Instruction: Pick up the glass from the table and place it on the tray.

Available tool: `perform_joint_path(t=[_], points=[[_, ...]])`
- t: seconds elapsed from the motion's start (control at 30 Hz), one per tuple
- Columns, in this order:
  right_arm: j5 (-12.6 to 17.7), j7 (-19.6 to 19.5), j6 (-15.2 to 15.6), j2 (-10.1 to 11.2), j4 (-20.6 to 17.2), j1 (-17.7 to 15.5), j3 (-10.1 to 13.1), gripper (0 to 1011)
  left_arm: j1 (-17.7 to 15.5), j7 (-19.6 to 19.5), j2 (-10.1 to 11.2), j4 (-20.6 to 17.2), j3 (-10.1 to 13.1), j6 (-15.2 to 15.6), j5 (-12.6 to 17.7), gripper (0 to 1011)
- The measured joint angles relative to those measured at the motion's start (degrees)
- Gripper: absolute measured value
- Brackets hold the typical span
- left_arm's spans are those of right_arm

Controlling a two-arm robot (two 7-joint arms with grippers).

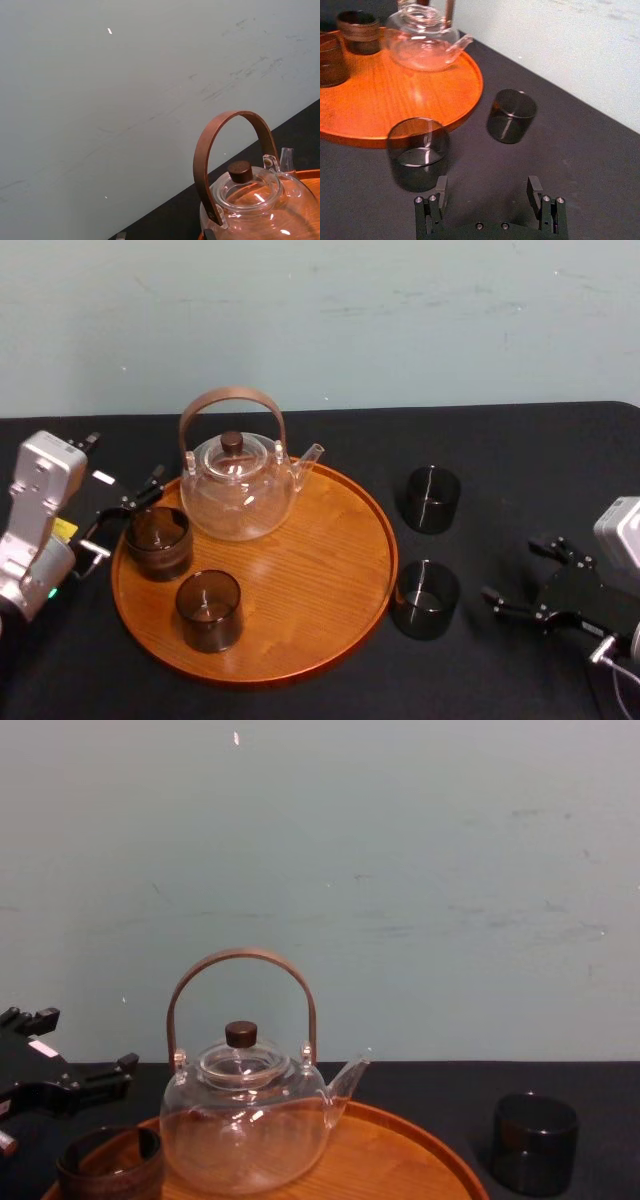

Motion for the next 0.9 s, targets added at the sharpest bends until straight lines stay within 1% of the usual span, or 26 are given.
perform_joint_path(t=[0.17, 0.37, 0.9], points=[[-0.87, 2.05, 0.30, 0.19, -0.48, -0.36, -0.49, 1002, 0.00, 0.00, 0.00, 0.00, 0.00, 0.00, 0.00, 1001], [-1.71, 3.64, 0.73, 0.04, -0.91, -0.50, -0.98, 1002, 0.00, 0.00, 0.00, 0.00, 0.00, 0.00, 0.00, 1001], [-3.44, 7.38, 1.29, -1.88, -1.63, -0.68, -1.53, 1002, 0.00, 0.00, 0.00, 0.00, 0.00, 0.00, 0.00, 1001]])
